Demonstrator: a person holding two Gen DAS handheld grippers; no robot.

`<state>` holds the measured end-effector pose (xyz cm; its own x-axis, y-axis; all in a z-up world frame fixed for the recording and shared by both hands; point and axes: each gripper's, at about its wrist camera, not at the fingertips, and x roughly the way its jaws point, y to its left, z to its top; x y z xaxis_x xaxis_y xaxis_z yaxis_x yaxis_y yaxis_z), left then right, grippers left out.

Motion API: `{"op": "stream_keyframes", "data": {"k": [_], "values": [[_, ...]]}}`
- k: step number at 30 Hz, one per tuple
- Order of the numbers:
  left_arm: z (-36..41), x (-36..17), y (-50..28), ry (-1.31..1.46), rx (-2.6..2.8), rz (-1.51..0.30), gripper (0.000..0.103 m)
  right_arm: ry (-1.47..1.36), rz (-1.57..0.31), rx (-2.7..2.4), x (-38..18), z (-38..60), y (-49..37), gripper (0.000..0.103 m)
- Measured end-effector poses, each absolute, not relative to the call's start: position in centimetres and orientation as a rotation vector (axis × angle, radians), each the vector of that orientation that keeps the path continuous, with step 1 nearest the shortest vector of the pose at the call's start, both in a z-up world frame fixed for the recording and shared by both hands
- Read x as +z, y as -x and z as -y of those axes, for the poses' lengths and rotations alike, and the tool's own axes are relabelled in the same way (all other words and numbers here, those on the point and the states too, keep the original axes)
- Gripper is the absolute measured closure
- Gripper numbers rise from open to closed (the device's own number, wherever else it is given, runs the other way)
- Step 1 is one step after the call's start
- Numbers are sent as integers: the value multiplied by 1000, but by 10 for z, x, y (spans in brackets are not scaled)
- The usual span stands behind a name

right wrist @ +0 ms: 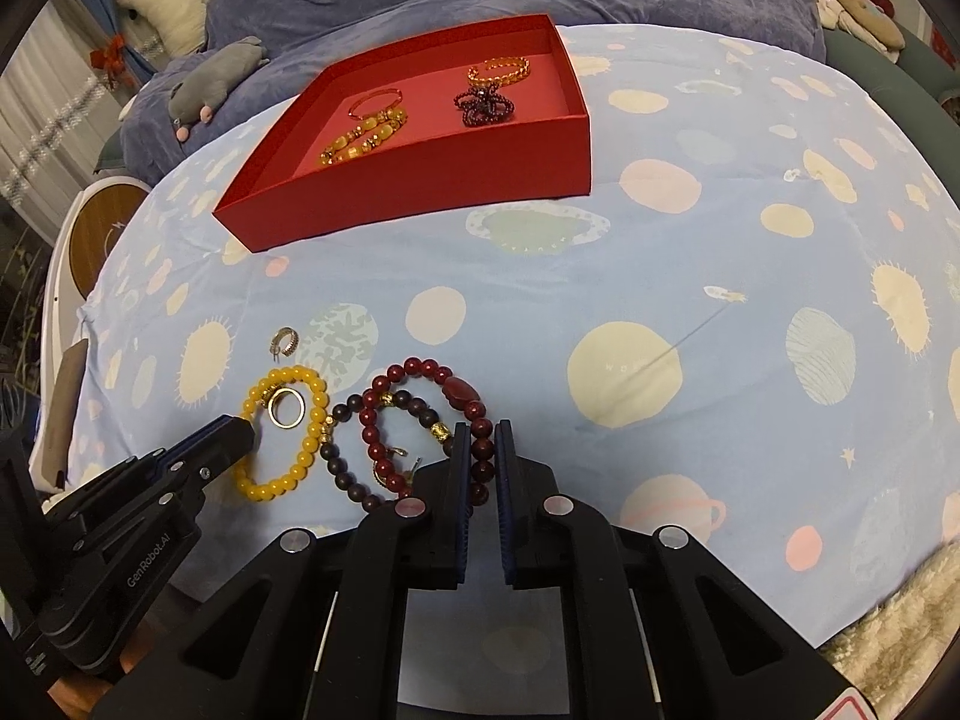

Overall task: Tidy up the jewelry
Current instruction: 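Grasp the amber bead strand with the left tool while the right tool grasps the dark red bracelet, then carry both bracelets into the red box and open both tools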

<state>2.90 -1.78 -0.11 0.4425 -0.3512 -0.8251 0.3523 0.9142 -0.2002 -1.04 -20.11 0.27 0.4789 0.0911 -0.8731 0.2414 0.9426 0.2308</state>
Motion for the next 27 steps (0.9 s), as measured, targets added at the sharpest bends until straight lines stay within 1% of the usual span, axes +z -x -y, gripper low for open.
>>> {"op": "stream_keyframes", "data": {"k": [12,18,27], "values": [[24,53,-30,67,-521,-952,96,-354,-971,-74,50,204,10,95],[32,77,-32,75,-560,-923,96,-358,-938,-74,65,209,11,95],[50,109,-63,77,-600,-872,96,-348,-893,-75,89,224,-13,95]]}}
